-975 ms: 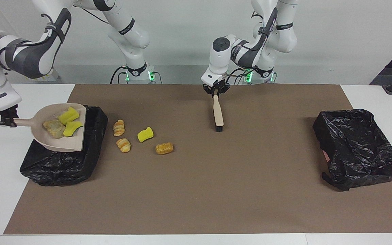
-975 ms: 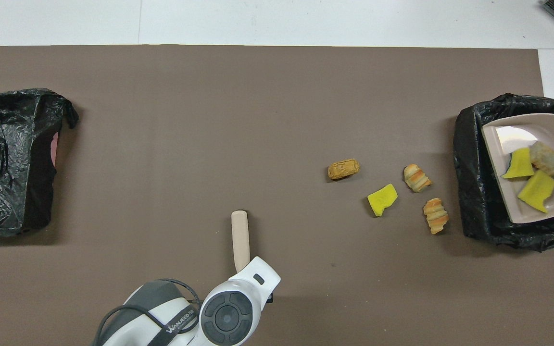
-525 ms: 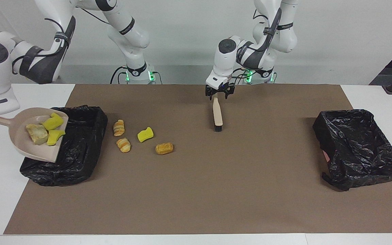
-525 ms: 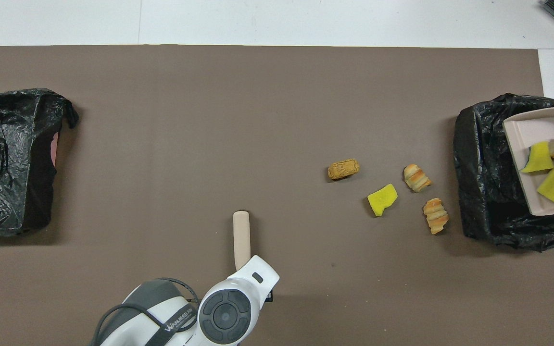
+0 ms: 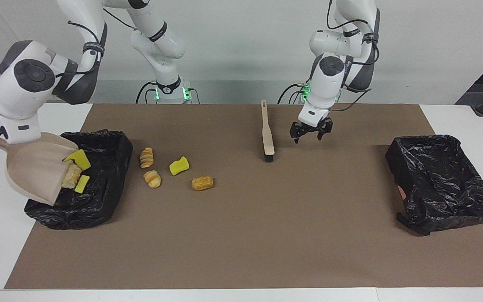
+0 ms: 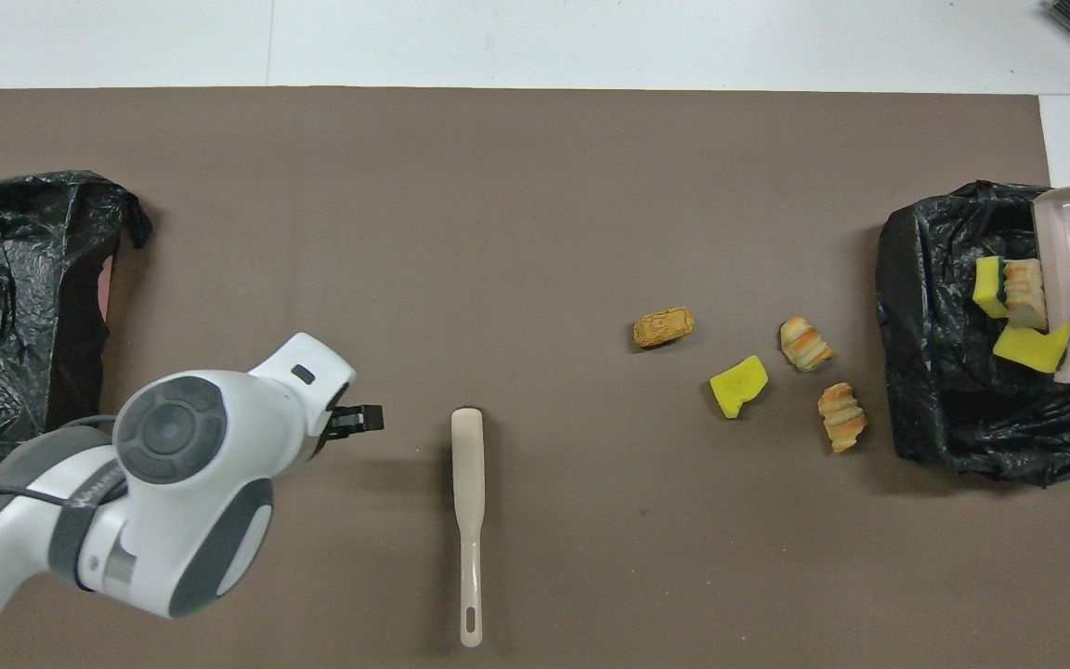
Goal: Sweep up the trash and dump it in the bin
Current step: 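Tip the dustpan over the black bag with the right gripper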
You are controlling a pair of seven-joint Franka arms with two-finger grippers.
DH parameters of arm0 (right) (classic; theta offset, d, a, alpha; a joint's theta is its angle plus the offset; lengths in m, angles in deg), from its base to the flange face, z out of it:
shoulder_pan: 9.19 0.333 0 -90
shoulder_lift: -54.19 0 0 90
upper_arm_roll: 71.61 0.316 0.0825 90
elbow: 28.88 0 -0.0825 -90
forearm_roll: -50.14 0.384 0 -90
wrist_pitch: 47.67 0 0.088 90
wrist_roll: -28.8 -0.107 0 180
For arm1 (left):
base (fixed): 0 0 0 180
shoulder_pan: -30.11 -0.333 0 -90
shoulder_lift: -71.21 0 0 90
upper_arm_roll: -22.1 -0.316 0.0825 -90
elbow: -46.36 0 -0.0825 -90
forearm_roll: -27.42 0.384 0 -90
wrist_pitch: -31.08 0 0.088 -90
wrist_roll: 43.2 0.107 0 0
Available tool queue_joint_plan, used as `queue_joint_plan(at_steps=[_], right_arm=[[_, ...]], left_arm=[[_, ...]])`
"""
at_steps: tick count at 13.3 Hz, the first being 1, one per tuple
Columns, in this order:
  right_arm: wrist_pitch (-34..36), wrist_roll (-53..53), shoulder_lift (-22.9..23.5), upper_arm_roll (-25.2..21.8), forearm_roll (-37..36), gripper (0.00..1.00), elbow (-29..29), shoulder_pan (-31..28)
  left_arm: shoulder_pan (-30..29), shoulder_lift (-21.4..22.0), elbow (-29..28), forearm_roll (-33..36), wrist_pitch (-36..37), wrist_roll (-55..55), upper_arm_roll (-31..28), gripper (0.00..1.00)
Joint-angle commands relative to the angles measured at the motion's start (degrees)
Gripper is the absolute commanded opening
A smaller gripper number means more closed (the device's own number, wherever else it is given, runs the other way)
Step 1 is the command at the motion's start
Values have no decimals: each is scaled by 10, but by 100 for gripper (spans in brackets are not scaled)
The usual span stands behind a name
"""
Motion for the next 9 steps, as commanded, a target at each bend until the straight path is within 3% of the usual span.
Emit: queue_joint_plan(at_steps=[1,4,6,9], right_arm=[[17,-7,-35,1,-65,0,-11,20],[15,8,-51,4,-115,0,-9,38],[16,4,-51,14,-101,0,-9,40],[18,15,-51,26,21,0,-10,36]], left_arm=[[-62,10,67,8,93,110,7,100],[-110,10,125,8,149,161,6,100],[-134,-4,191,8,197,184,6,100],[-149,-15,272,6,262,205,6,100]])
